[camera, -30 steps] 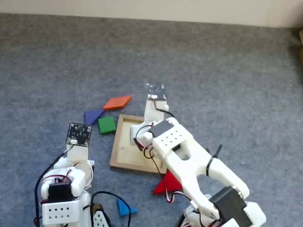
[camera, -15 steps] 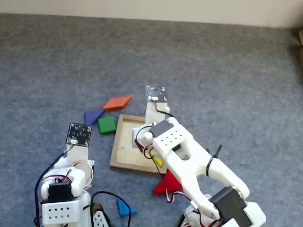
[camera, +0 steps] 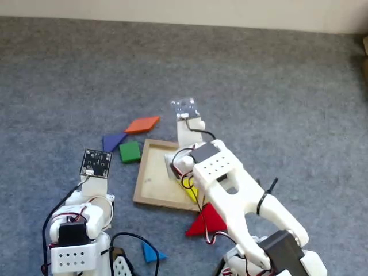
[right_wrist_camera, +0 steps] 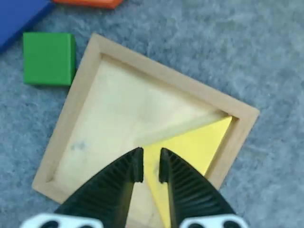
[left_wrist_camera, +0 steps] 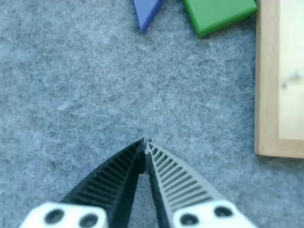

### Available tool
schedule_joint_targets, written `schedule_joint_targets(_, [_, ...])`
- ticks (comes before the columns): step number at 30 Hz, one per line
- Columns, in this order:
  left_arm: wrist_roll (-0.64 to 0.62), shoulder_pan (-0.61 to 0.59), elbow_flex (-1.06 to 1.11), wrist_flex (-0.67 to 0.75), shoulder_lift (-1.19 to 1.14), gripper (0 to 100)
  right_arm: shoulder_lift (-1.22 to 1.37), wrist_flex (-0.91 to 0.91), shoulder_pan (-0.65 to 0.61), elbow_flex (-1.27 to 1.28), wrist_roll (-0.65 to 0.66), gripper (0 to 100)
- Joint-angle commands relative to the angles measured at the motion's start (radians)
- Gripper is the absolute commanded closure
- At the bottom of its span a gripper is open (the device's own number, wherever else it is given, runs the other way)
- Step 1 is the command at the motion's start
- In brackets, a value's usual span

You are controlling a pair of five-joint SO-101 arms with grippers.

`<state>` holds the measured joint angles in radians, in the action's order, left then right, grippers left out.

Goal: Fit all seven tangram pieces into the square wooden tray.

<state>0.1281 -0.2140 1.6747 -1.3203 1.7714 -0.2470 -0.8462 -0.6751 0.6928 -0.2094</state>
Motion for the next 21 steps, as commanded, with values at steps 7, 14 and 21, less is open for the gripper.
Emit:
schedule_joint_targets(7, [0.006, 0.012, 0.021, -0.006, 0.053, 99, 0.170, -0.024, 0.048, -0.068, 0.026, 94.7])
schedule_joint_targets(14, [0.006, 0.012, 0.021, -0.006, 0.053, 99, 0.180, -0.173, 0.140, -0.136, 0.084, 94.6])
schedule_joint_targets(21, [0.006, 0.012, 0.021, -0.006, 0.053, 99, 0.119, -0.242, 0.162, -0.180, 0.187, 94.6])
